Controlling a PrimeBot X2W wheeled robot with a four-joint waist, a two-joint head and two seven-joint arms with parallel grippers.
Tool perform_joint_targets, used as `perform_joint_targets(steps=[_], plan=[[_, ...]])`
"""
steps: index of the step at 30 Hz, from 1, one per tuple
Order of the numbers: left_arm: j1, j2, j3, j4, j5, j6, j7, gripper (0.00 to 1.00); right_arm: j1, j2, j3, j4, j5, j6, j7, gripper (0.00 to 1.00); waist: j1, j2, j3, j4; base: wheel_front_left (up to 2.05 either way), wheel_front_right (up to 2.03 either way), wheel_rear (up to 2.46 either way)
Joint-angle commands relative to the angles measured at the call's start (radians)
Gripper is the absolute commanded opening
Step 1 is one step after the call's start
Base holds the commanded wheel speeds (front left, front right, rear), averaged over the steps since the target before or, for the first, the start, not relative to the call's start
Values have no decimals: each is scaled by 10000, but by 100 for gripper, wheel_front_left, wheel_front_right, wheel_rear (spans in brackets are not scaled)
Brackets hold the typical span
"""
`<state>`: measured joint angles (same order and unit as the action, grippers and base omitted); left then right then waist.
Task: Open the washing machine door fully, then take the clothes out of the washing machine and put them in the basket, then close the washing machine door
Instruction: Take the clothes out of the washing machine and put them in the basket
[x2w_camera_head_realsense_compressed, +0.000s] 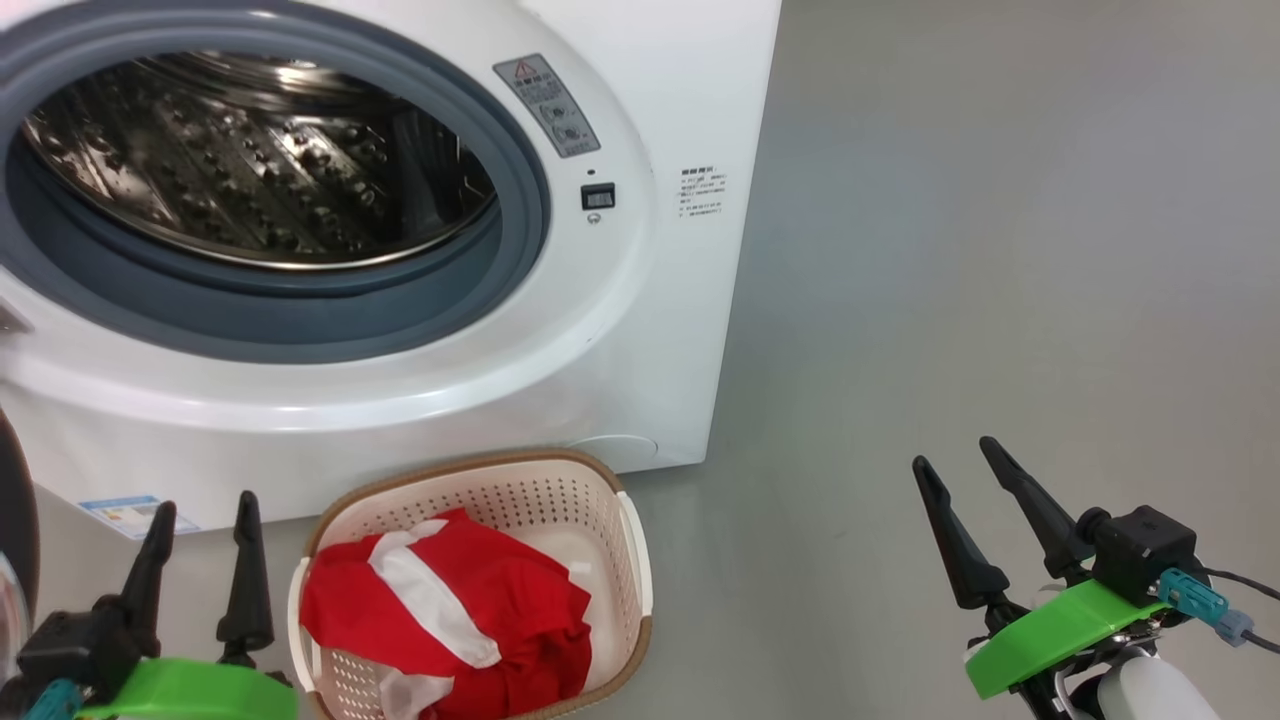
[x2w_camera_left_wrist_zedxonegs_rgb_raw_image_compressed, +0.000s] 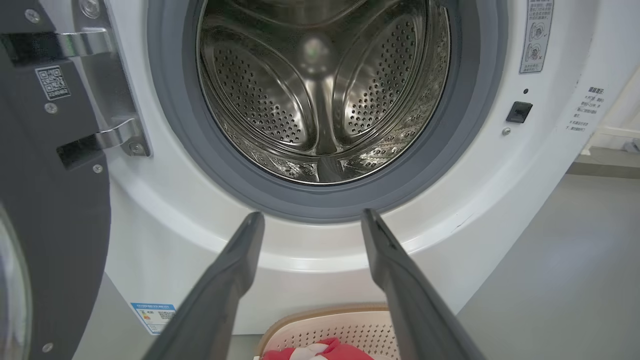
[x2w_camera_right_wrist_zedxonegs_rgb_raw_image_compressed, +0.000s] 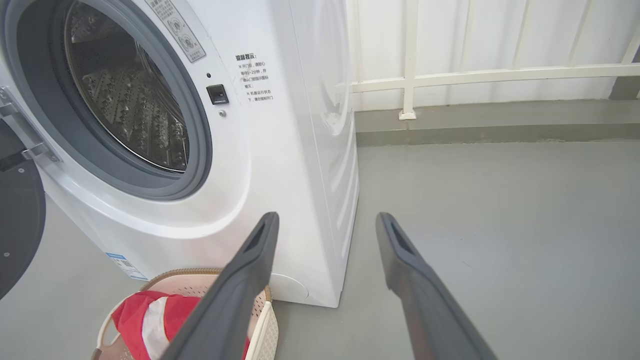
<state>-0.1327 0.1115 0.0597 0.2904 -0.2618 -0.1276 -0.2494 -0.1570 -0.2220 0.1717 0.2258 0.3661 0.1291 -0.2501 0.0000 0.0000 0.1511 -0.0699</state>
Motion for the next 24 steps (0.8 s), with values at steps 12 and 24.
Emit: perform_joint_targets(steps=[12,24], plan=[[1122,-84,825,-1884,445,-29,-124,100,494,-208,-41,-274,125,16,-117,100,0,0,-580,-198,0,0,0],[2297,-373,1323,-2817,603,-30,-124,100,1089,-274,-285,-312,167,16,-117,100,0,0,-1064,-361,0,0,0]])
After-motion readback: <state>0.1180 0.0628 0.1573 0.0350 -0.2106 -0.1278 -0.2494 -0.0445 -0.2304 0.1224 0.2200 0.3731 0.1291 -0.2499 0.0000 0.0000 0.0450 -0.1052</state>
